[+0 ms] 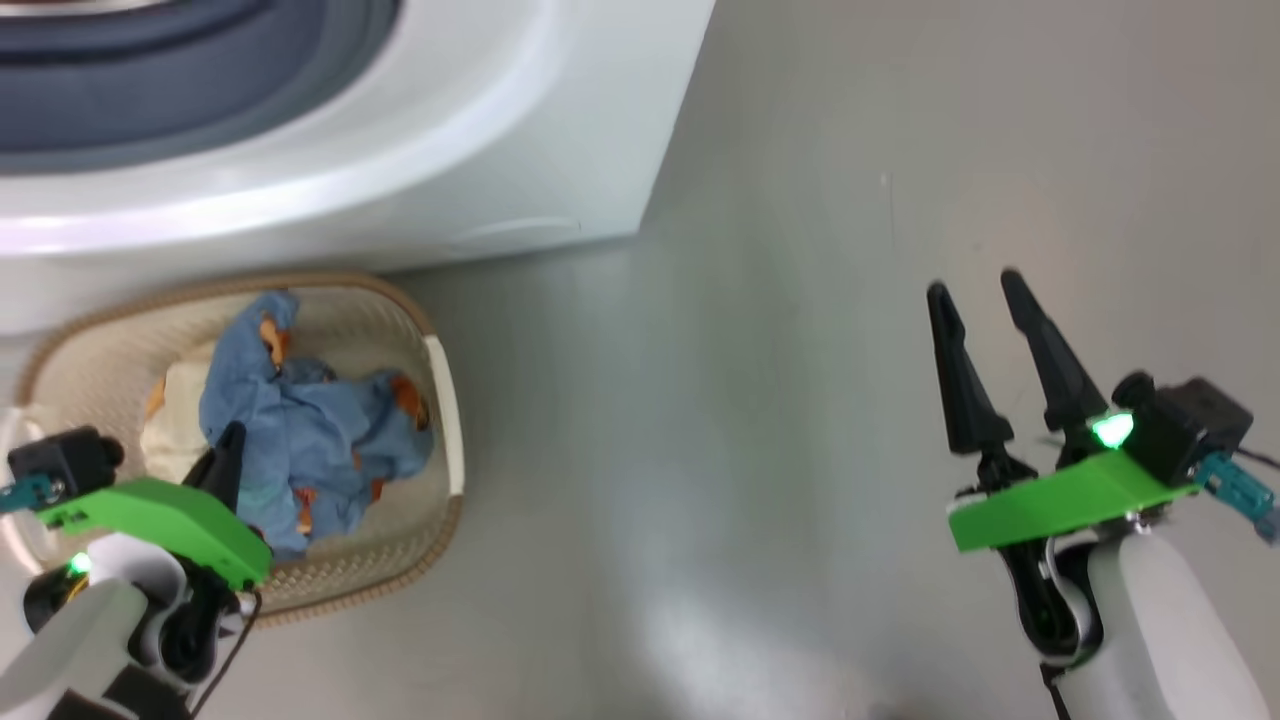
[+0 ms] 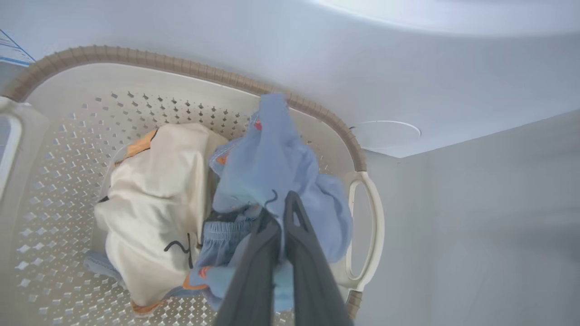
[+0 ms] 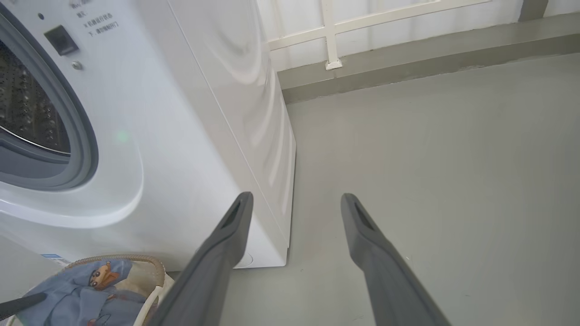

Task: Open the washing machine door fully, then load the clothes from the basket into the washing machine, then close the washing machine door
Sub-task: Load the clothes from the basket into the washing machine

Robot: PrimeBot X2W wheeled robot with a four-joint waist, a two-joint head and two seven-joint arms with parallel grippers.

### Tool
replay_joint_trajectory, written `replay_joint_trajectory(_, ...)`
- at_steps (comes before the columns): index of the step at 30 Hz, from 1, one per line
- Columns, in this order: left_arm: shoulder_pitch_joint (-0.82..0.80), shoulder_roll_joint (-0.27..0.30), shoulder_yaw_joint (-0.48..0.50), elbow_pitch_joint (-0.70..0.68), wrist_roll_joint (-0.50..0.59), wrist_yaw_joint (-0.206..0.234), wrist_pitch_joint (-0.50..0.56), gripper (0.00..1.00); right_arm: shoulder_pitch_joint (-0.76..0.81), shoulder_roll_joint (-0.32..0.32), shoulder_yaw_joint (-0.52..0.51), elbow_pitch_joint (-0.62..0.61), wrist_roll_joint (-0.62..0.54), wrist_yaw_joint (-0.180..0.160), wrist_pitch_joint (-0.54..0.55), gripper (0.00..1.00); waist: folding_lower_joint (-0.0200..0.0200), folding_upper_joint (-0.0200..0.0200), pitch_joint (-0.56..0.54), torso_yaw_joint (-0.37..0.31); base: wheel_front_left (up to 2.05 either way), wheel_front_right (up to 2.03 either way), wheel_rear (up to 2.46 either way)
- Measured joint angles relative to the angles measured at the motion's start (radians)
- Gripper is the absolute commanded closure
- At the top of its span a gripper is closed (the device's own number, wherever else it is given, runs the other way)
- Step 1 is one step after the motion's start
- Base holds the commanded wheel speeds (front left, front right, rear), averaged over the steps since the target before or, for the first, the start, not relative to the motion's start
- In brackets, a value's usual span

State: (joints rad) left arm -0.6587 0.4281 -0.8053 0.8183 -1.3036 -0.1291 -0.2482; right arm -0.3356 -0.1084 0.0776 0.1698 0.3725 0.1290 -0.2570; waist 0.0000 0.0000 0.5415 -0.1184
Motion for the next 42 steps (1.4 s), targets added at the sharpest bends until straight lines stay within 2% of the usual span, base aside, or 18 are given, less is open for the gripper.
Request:
replay_joint_trajectory(13,0.215,-0.035,0.324,-0.185,0.318,0.000,0.000,1.00,0.112,-0.041,-0.016,0.019,0.014,0.000,0.000,0.00,0.0000,0.0000,-0.193,0.026,0.00,0.00,0.00)
replay_joint_trajectory(23,0.414,-0.086,0.553,-0.393,0.557,0.000,0.000,1.00,0.188,-0.063,-0.037,0.017,0.035,0.000,0.000,0.00,0.0000,0.0000,-0.301,0.042,0.00,0.00,0.00)
replay_joint_trajectory(34,0.602,-0.146,0.697,-0.585,0.707,0.000,0.000,1.00,0.244,-0.069,-0.065,0.010,0.035,0.000,0.000,0.00,-0.0001,0.0000,-0.356,0.052,0.00,0.00,0.00)
replay_joint_trajectory(42,0.708,-0.217,0.777,-0.718,0.778,0.000,0.000,1.00,0.279,-0.068,-0.088,0.004,0.044,0.000,0.000,0.00,-0.0001,0.0000,-0.372,0.056,0.00,0.00,0.00)
